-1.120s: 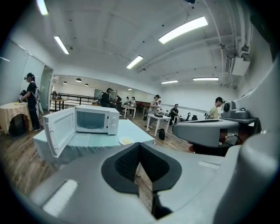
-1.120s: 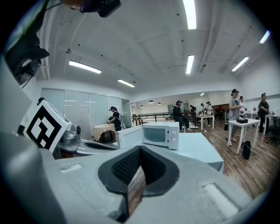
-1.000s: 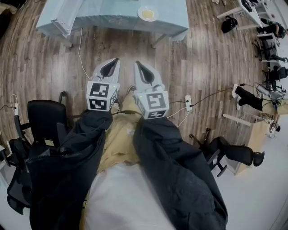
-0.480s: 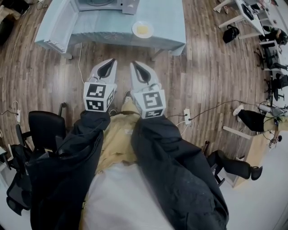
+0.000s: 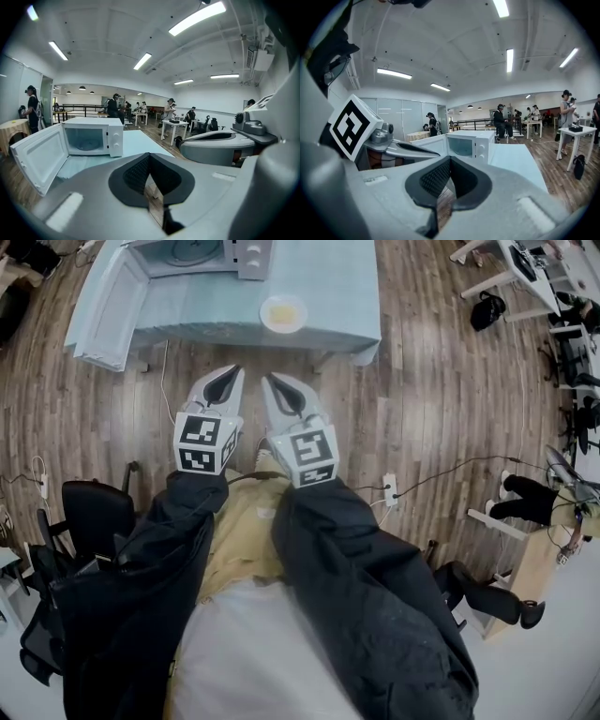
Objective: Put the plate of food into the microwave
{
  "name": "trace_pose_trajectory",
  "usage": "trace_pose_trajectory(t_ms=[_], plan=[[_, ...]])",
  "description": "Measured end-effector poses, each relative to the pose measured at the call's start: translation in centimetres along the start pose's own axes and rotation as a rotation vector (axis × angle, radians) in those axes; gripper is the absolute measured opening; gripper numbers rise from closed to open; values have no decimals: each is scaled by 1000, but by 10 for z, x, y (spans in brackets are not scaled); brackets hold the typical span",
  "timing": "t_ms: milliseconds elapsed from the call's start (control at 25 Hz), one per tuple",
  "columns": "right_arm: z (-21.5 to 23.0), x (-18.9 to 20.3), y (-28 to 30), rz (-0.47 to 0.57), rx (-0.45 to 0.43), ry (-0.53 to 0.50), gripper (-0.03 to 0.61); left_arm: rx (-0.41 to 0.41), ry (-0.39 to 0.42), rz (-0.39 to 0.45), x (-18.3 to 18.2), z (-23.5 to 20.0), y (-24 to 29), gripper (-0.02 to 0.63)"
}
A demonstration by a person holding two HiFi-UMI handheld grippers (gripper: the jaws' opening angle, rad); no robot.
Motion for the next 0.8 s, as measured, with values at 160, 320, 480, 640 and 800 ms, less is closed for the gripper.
trace_pose_trajectory(t_ms=[160,320,480,640,800], plan=[[22,4,2,-10,8,20,-3,17,13,-25,0,10,16,0],[33,11,9,-35,11,45,-3,15,5,-47,3,6,26,0],[33,21,23,-56,7,53,-3,9,-7,-71,10,-6,30,0],[26,29,44,-88,9,28,-3,27,-15,-77,12,-29,40,1],[34,28,70,-125,51,25,-3,85,-16,-80,5,-48,63,0]])
Point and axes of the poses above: the fingertips, and each gripper's own axes: y forward along the fingers, z to its right, x out of its underside, the point moved 1 cm from there along -y, backward along the fingers, and after that the axes turned 10 degrees about x, right-handed, at the moved point
